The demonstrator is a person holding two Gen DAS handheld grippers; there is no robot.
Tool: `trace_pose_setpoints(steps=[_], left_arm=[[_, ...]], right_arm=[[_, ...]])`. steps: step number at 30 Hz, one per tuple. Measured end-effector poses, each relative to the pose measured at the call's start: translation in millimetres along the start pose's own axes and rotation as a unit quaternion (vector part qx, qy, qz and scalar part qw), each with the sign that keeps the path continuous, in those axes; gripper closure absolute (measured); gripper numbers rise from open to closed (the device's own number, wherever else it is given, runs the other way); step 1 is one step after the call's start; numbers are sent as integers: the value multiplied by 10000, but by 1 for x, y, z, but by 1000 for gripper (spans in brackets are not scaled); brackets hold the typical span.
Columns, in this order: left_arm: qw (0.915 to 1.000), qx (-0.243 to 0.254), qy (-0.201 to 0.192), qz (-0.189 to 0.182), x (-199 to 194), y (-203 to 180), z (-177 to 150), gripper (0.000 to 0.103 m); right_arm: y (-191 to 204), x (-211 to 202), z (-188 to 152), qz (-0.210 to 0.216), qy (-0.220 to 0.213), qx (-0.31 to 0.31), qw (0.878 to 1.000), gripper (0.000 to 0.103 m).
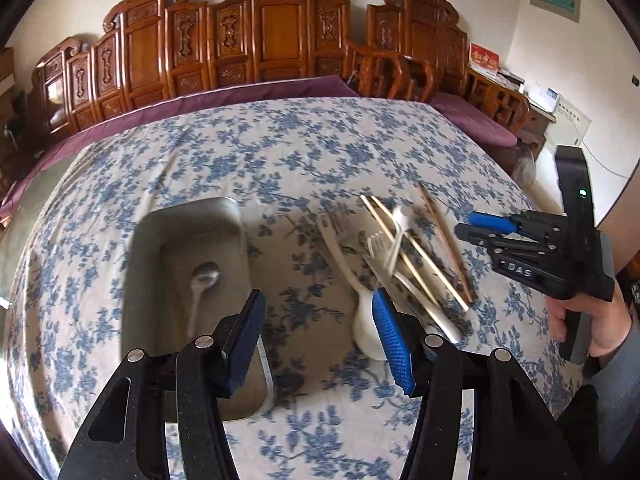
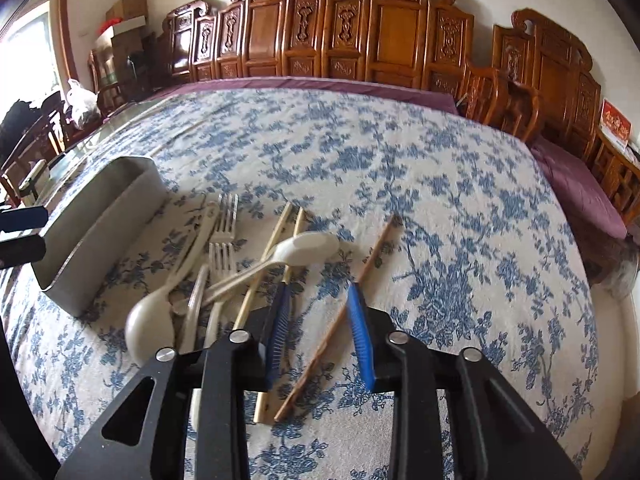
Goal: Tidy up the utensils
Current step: 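Grasp another wooden chopstick from the pile with the right tool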
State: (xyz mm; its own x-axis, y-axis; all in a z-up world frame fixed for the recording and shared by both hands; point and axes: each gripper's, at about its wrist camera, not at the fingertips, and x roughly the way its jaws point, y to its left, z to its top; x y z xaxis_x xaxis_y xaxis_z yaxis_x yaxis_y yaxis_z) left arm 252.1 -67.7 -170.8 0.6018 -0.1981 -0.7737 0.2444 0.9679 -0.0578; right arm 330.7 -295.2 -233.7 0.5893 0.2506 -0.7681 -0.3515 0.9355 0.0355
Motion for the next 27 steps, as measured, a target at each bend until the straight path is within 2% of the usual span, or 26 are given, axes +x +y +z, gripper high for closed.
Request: trace_pose_setpoints(steps=[11, 18, 27], left_arm=[[9992, 118, 368, -53, 39, -25, -2, 50], [9981, 27, 606, -80, 62, -32, -7, 50], [9970, -90, 771, -74, 80, -35, -10, 50]], right_arm=[[-9, 45, -9, -19, 664, 192, 9976, 71], [-14, 46, -10, -240, 772, 82, 9967, 93], [-24, 44, -11, -192, 823, 250, 9961, 95]])
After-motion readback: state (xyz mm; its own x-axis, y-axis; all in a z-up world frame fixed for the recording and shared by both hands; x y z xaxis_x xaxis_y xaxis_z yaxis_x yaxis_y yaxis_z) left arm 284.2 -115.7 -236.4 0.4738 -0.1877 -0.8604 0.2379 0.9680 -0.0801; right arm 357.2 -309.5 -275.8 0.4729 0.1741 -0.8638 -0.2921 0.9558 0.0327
